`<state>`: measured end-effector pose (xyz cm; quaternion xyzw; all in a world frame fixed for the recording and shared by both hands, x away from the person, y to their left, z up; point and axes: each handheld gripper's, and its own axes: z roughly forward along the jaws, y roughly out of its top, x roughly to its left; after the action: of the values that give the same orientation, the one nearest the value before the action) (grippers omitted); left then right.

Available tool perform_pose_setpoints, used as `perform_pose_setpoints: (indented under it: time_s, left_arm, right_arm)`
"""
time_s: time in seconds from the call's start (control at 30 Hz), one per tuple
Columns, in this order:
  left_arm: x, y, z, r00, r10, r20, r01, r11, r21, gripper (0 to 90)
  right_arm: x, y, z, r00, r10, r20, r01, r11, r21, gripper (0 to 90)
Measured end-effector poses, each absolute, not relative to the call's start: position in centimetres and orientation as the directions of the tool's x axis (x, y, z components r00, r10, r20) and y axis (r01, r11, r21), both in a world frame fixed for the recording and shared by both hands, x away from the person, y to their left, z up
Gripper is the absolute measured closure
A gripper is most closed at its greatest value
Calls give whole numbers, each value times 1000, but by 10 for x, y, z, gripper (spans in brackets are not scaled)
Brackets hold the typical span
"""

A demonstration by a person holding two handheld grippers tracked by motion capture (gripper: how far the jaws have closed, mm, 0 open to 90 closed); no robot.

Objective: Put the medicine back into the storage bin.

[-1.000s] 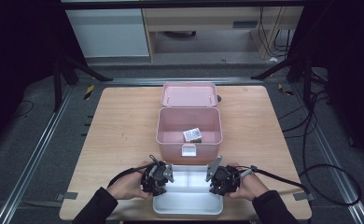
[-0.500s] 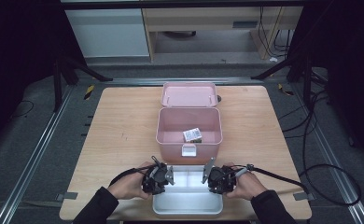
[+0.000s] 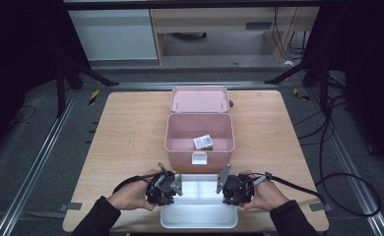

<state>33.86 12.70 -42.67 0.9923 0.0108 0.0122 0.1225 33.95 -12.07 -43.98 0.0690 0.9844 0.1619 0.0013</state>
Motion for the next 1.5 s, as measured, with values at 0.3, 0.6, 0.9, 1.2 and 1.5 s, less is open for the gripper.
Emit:
perform_pose_setpoints:
  time_s: [0.3,0.6,0.9,1.2,1.5]
  left_arm:
    - [329,125,-378,1000,0,28,-7,-969,248,886]
    - [337,126,-328,998,-1,57,-16,-961,275,890]
    - [369,128,-280,994,-11,112,-43,-959,281,890]
    - [421,129,-269,994,-15,110,-47,-953,298,894]
    - [472,134,-278,998,-5,69,-27,-947,321,891]
  right_arm:
    - [326,-125,-396,-991,134,14,131,929,347,874]
    - [333,-136,-348,-993,120,-10,105,903,416,875]
    - [364,-139,-304,-990,127,-56,87,887,453,876]
    - [410,-138,-283,-987,140,-80,92,895,436,873]
    - [453,-136,-286,-985,155,-80,103,889,447,874]
